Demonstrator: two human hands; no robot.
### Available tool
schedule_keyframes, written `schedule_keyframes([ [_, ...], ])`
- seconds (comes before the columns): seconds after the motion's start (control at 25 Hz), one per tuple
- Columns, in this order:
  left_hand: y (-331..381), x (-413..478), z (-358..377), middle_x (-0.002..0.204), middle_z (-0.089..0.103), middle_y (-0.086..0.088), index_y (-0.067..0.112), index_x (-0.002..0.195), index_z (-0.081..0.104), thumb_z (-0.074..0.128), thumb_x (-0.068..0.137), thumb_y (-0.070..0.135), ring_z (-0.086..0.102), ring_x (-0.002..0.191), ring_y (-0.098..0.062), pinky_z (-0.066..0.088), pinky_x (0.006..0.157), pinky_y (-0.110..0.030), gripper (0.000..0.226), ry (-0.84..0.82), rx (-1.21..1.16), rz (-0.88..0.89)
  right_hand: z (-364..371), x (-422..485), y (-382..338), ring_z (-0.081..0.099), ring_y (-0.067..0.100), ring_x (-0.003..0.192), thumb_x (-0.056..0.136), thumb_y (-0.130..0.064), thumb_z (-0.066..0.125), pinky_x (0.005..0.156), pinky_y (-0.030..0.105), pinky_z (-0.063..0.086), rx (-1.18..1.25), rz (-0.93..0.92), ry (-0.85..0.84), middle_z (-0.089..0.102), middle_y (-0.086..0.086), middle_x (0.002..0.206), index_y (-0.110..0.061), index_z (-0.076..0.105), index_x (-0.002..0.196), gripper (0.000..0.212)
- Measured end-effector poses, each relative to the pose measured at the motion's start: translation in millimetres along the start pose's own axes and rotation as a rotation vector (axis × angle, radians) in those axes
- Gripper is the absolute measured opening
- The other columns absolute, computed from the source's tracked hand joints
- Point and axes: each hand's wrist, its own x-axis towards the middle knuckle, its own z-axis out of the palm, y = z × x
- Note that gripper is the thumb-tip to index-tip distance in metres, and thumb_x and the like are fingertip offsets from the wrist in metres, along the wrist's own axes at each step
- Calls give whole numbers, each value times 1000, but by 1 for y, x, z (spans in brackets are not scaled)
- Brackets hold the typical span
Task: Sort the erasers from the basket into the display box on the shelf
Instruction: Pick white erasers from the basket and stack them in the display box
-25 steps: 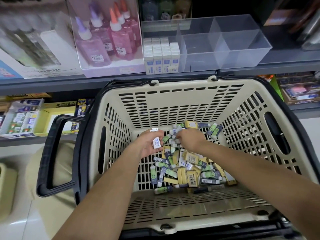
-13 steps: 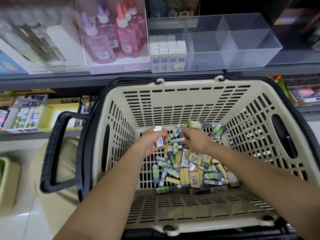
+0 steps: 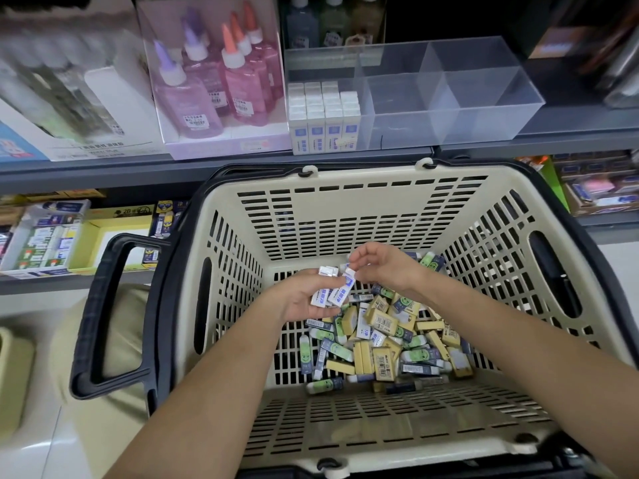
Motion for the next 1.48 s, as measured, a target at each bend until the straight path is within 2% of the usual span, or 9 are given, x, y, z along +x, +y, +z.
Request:
schedule_keyframes([
  [0.12,0,-2,3,85,72,-11,8,102,59,64,86,12,70,75,-20,52,50,-22,17,-45,8,-31,-4,4,3,62,11,77,83,-2,65,67,19,52,30,-8,16,66,3,90,-13,61,88,13],
  [0.2,-1,0,5,84,73,-11,7,103,58,62,87,12,70,72,-19,48,44,-21,17,-18,45,-27,-13,9,11,61,10,80,90,-5,56,65,18,52,-213,-9,133,64,5,102,-13,63,94,11],
  [0.36,-1,4,1,76,73,-5,12,100,59,63,86,11,68,63,-14,46,41,-20,14,120,-21,58,-36,18,34,36,27,126,88,-4,47,105,38,33,-968,8,122,40,9,135,-30,37,138,58],
  [0.64,-4,5,-5,78,63,-3,16,102,66,67,82,11,58,67,-13,44,48,-21,20,153,-41,26,-33,19,45,38,25,120,89,-45,50,99,40,34,-1251,-6,140,43,4,120,-27,56,102,23],
  [0.76,-5,7,-7,75,62,-2,16,100,67,65,83,11,56,63,-12,42,49,-21,18,151,-66,23,-39,18,53,45,23,114,90,-43,51,99,39,39,-1175,-9,96,45,6,127,-21,52,99,24],
  [0.96,-7,10,-8,74,60,-3,15,97,68,64,84,11,55,58,-10,42,46,-20,14,169,-88,7,-58,18,51,56,16,66,97,-34,42,56,29,45,-937,115,184,62,4,83,-16,53,91,22],
  [1.04,-7,10,-9,76,60,-3,15,98,67,65,84,12,55,59,-11,42,44,-19,14,174,-99,8,-53,21,51,59,19,70,97,-29,42,60,31,50,-1051,125,259,63,3,81,-16,58,93,21],
  [1.2,-6,10,-9,78,60,-4,12,103,63,67,83,13,54,59,-13,41,43,-20,20,189,-131,20,-37,32,53,57,27,103,93,-8,45,71,34,48,-1119,20,322,55,5,119,-23,53,124,36],
  [1.48,-4,12,-6,77,61,-3,11,115,61,68,82,13,54,60,-13,41,47,-22,33,212,-161,45,-39,33,58,58,27,96,91,-12,56,80,35,49,-854,164,285,62,12,109,-9,57,109,18],
])
